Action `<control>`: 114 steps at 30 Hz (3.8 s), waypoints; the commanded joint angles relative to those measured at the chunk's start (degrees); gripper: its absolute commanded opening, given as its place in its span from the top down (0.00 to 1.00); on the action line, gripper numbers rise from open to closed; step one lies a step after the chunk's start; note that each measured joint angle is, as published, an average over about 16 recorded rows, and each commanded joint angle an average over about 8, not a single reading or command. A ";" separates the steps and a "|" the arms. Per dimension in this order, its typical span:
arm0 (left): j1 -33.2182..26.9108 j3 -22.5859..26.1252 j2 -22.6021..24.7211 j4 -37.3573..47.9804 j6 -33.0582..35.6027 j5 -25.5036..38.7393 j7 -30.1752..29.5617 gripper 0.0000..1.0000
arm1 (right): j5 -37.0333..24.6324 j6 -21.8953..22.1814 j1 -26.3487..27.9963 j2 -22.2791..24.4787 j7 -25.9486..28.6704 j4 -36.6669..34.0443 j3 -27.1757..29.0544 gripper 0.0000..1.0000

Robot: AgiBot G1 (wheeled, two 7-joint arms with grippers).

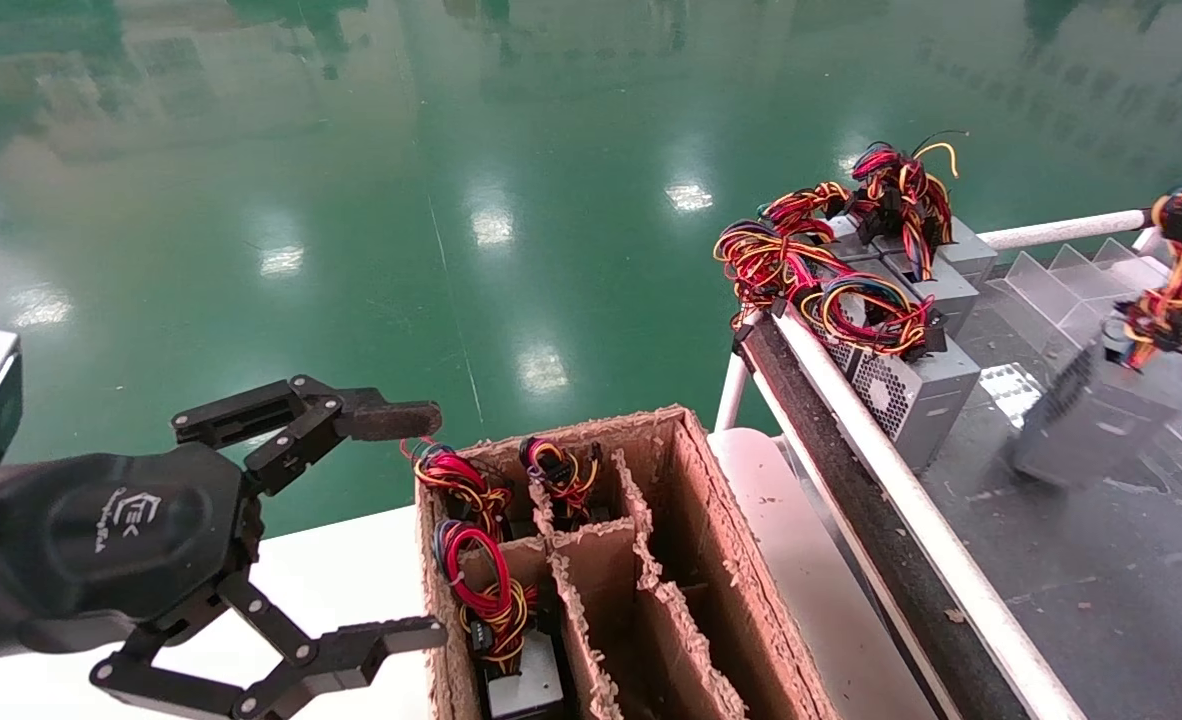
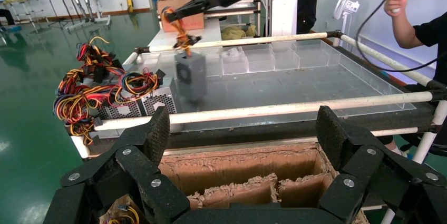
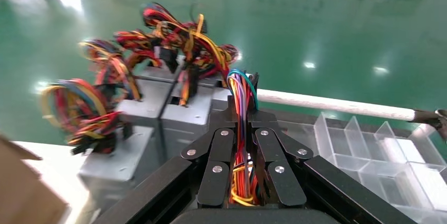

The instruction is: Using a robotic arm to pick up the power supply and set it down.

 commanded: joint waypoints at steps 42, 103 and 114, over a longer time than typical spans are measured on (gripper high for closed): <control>-0.01 0.03 -0.01 0.00 -0.01 -0.02 0.01 0.00 | -5.17 24.91 6.60 -21.75 -5.11 -8.18 -3.04 1.00; -0.02 0.07 -0.03 0.00 -0.03 -0.05 0.03 0.00 | -2.72 26.22 5.19 -21.94 -16.62 -8.98 -1.23 0.00; -0.02 0.08 -0.03 0.00 -0.03 -0.05 0.04 0.00 | -0.22 17.96 6.67 -18.73 -12.47 -9.59 0.51 0.00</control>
